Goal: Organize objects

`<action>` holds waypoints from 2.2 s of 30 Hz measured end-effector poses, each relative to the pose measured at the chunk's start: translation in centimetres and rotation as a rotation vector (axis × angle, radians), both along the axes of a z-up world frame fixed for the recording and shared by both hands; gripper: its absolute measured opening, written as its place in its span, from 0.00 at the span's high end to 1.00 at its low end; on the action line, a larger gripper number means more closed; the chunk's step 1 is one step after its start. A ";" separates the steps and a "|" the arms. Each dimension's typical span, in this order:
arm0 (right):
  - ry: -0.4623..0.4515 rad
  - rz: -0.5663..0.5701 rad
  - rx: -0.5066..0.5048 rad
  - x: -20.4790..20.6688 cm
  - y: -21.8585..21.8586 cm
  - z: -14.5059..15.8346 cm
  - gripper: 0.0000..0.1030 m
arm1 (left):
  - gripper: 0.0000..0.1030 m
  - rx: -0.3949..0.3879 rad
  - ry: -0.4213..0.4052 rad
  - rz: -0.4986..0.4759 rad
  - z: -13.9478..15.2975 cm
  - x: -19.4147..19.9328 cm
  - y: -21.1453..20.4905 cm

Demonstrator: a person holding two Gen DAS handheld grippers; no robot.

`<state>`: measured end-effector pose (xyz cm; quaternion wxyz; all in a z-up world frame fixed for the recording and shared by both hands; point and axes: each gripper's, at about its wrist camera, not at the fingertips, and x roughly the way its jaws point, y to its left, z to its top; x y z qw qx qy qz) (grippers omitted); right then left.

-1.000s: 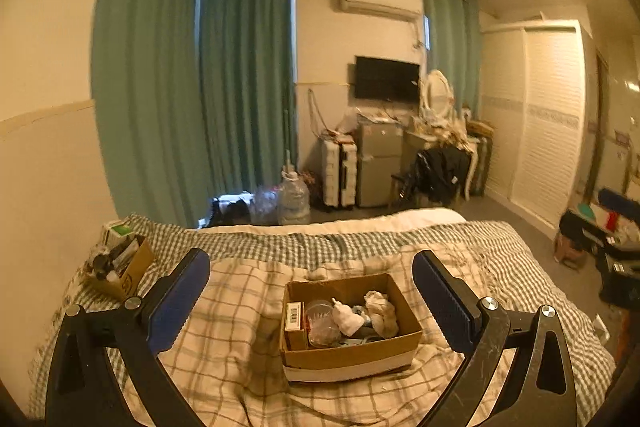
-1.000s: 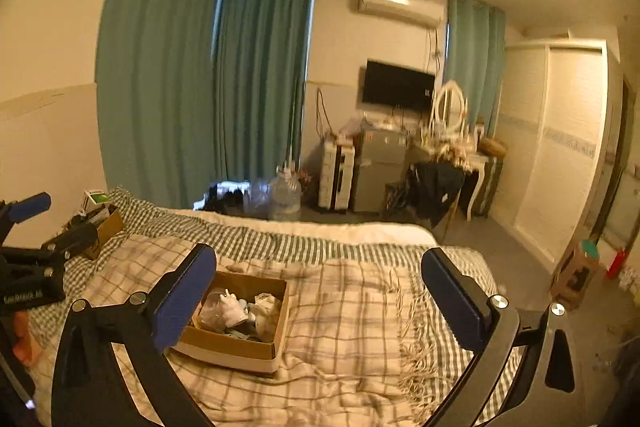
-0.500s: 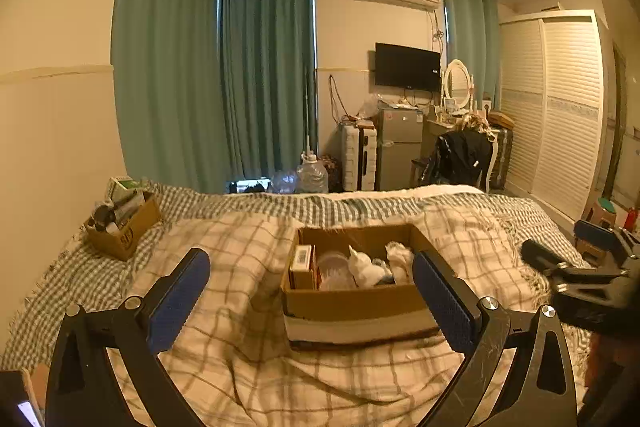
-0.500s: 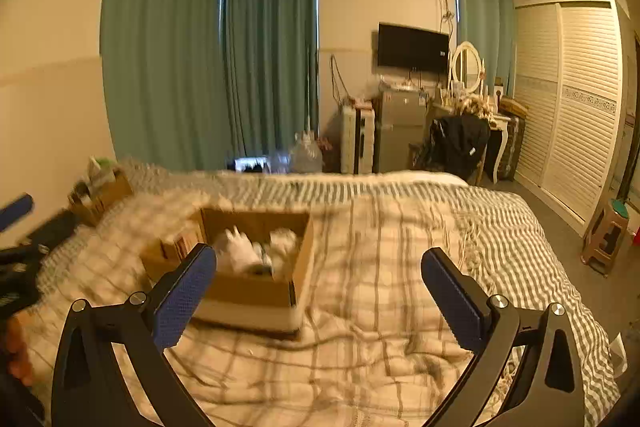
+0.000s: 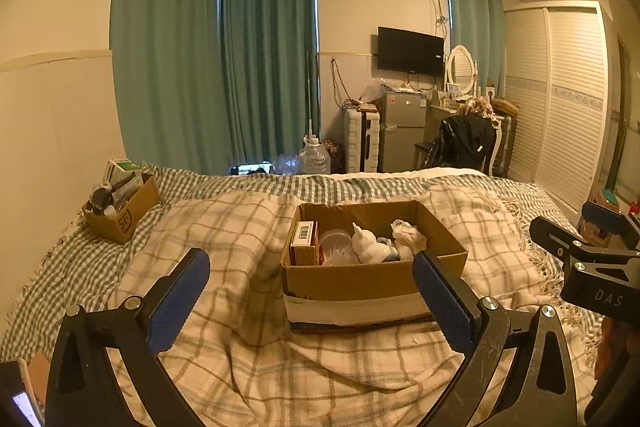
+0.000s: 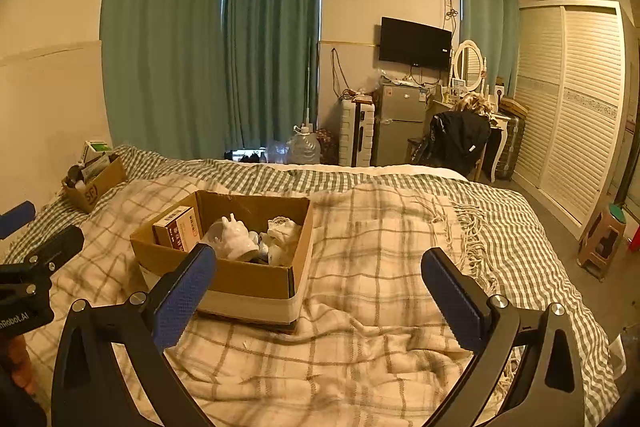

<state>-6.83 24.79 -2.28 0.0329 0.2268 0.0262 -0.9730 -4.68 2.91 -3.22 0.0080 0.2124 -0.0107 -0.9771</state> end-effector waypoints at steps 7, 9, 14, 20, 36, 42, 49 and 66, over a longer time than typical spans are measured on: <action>0.008 -0.002 0.012 0.2 -0.2 0.2 0.00 | 0.00 -0.003 -0.005 0.003 -0.3 0.1 -0.1; 0.007 -0.001 0.014 0.2 -0.2 0.3 0.00 | 0.00 0.002 -0.007 0.005 -0.3 0.1 -0.1; 0.006 -0.004 0.015 0.1 -0.1 0.2 0.00 | 0.00 -0.006 -0.014 0.000 -0.4 0.2 0.0; 0.009 -0.005 0.013 0.1 -0.1 0.2 0.00 | 0.00 -0.003 -0.022 -0.003 -0.5 0.1 0.1; 0.023 -0.007 0.019 0.3 0.0 0.2 0.00 | 0.00 -0.013 -0.027 0.003 -0.6 0.1 0.1; 0.020 -0.007 0.021 0.3 -0.1 0.2 0.00 | 0.00 -0.016 -0.025 0.003 -0.6 0.1 0.1; 0.017 -0.006 0.021 0.2 -0.1 0.1 0.00 | 0.00 -0.018 -0.028 0.002 -0.7 0.1 0.1; 0.009 -0.001 0.029 0.2 -0.3 -0.1 0.00 | 0.00 -0.023 -0.038 0.004 -0.9 0.0 0.1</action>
